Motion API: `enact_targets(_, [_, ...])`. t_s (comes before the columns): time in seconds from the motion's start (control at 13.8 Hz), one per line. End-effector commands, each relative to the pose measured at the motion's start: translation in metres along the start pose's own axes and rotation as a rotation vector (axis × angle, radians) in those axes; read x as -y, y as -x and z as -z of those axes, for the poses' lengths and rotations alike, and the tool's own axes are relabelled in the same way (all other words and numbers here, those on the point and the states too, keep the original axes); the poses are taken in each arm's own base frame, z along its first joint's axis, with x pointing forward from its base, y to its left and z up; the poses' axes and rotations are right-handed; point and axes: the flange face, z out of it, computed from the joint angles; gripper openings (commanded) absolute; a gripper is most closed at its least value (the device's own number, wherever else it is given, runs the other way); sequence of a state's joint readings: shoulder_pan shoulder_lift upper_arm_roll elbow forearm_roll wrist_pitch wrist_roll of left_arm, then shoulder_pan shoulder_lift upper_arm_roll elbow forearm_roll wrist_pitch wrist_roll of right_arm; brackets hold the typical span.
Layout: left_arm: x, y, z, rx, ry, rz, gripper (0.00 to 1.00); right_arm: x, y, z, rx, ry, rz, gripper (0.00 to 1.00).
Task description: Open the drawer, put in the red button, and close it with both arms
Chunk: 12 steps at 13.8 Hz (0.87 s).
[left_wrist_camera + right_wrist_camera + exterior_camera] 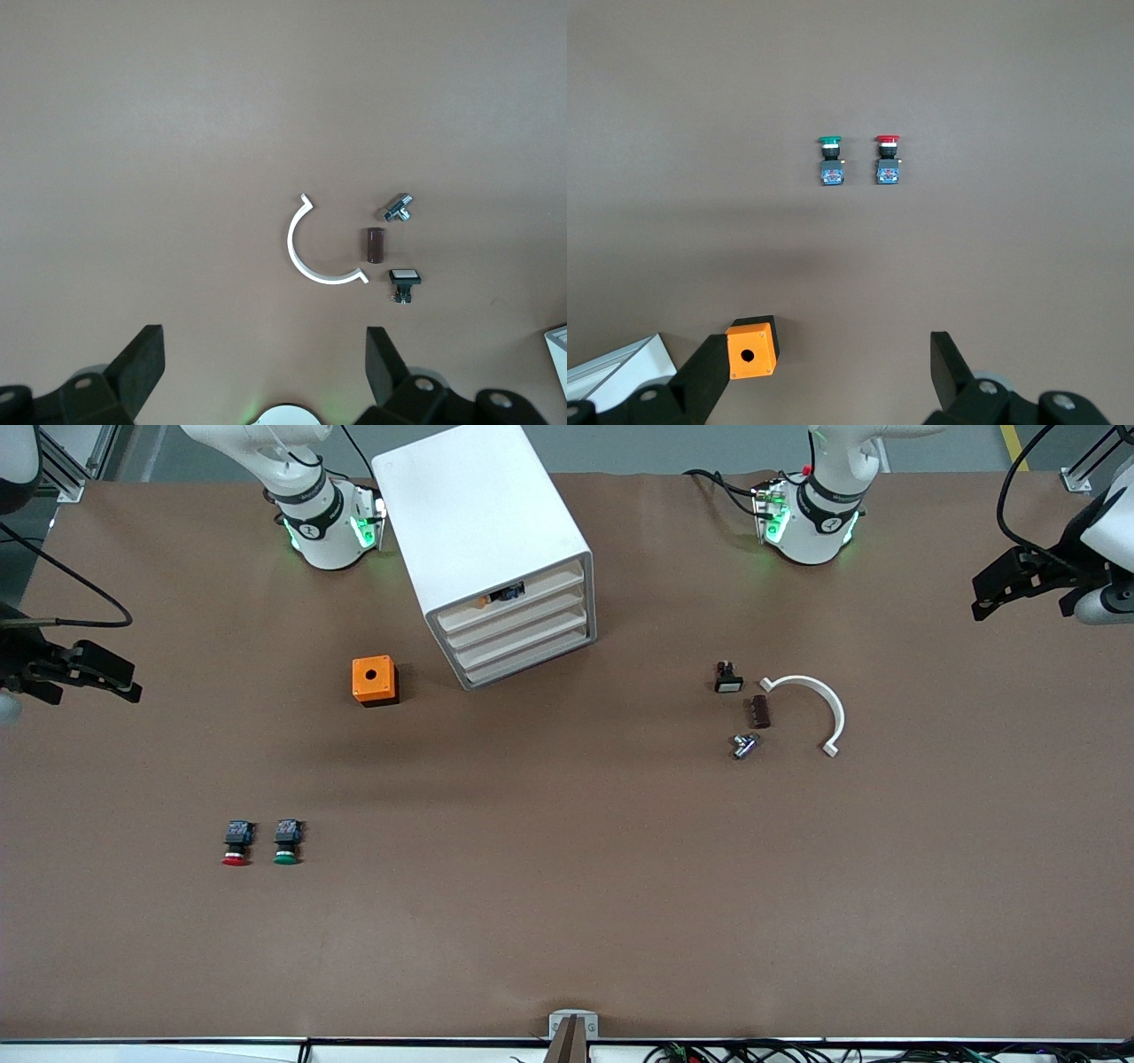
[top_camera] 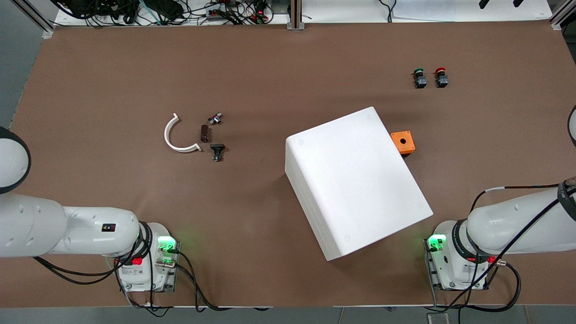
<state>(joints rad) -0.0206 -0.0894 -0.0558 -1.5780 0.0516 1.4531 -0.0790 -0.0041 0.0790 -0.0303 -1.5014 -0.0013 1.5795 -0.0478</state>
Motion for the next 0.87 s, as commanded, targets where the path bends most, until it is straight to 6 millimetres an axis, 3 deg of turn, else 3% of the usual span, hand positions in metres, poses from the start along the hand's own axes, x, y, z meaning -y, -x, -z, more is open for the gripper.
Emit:
enact_targets(0.0, [0.003, 0.000, 0.005, -0.004, -0.017, -0.010, 1.00, 0.000, 0.001, 0.005, -0.011, 0.019, 0.011, 1.00])
enact_targets(0.22, [0.001, -0.004, -0.001, 0.007, -0.017, -0.014, 1.00, 0.001, 0.000, 0.005, -0.012, 0.019, 0.013, 1.00])
enact_targets(0.36, [0.003, -0.006, 0.009, -0.014, -0.015, -0.011, 1.00, 0.001, 0.000, 0.005, -0.012, 0.019, 0.013, 1.00])
enact_targets(0.58, [0.009, -0.008, 0.006, -0.006, -0.006, -0.001, 1.00, 0.001, 0.000, 0.005, -0.012, 0.019, 0.013, 1.00])
enact_targets(0.8, [-0.002, -0.018, -0.014, 0.038, 0.036, -0.005, 1.00, 0.001, 0.000, 0.005, -0.012, 0.020, 0.013, 1.00])
